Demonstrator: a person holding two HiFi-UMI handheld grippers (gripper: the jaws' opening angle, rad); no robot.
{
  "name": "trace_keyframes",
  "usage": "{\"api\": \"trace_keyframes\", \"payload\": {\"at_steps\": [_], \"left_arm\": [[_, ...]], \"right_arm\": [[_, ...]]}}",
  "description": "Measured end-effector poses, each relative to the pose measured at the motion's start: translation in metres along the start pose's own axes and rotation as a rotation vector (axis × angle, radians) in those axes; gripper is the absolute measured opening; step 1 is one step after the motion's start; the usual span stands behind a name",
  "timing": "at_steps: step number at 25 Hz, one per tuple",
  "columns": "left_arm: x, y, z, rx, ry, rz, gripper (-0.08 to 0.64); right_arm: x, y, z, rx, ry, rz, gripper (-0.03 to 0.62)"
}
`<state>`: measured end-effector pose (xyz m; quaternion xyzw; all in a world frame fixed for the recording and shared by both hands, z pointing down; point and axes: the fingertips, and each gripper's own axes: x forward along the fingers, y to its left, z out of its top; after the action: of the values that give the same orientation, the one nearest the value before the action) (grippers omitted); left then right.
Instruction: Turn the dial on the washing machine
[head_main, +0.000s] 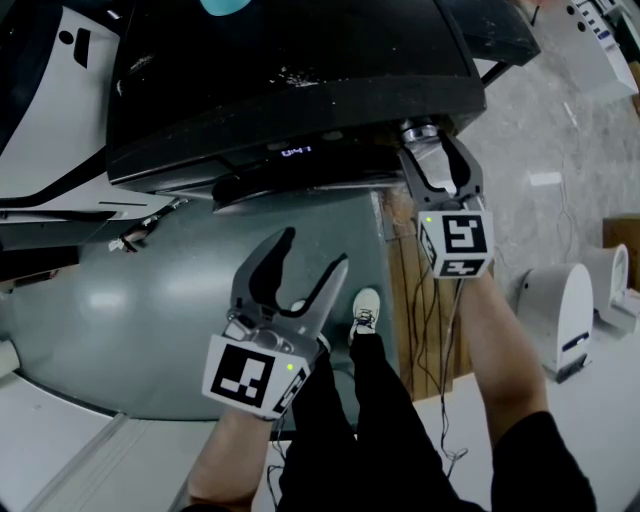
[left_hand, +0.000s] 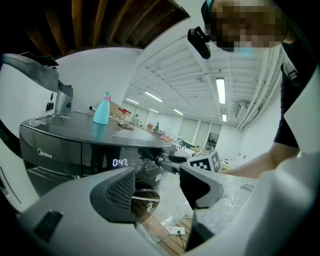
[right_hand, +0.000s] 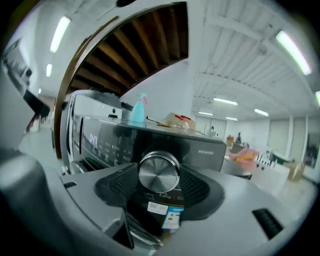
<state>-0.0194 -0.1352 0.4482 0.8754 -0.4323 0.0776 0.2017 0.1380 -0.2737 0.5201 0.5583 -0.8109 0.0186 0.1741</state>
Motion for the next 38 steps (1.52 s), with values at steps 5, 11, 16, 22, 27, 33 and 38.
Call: {"api": "trace_keyframes", "payload": {"at_steps": [5, 11, 16, 22, 27, 33, 38], "left_arm": [[0.0, -0.001, -0.005, -0.003, 0.02, -0.001, 0.26], [0.001, -0.001, -0.002, 0.0, 0.006, -0.003, 0.259], [0.0, 0.0, -0.005, -0.001, 0.026, -0.002, 0.259], [0.001, 0.0, 0.001, 0.002, -0.01, -0.003, 0.259], [0.001, 0.001, 0.001, 0.002, -0.012, -0.003, 0.259], [0.0, 0.003, -0.005, -0.003, 0.03, 0.0, 0.259], [0.002, 0.003, 0.0, 0.001, -0.008, -0.004, 0.259]], "right_arm": [[0.0, -0.003, -0.001, 0.2, -0.043, 0.04, 0.275], [-0.001, 0.002, 0.0, 0.136, -0.039, 0.041, 0.299], [0.0, 0.0, -0.001, 0.121, -0.035, 0.029, 0.299], [0.001, 0.003, 0.0, 0.015, -0.019, 0.025, 0.299], [0.0, 0.01, 0.003, -0.107, -0.008, 0.024, 0.302], [0.0, 0.012, 0.0, -0.334, 0.032, -0.027, 0.301], [0.001, 0.011, -0.001, -0.467, 0.029, -0.083, 0.273]]}}
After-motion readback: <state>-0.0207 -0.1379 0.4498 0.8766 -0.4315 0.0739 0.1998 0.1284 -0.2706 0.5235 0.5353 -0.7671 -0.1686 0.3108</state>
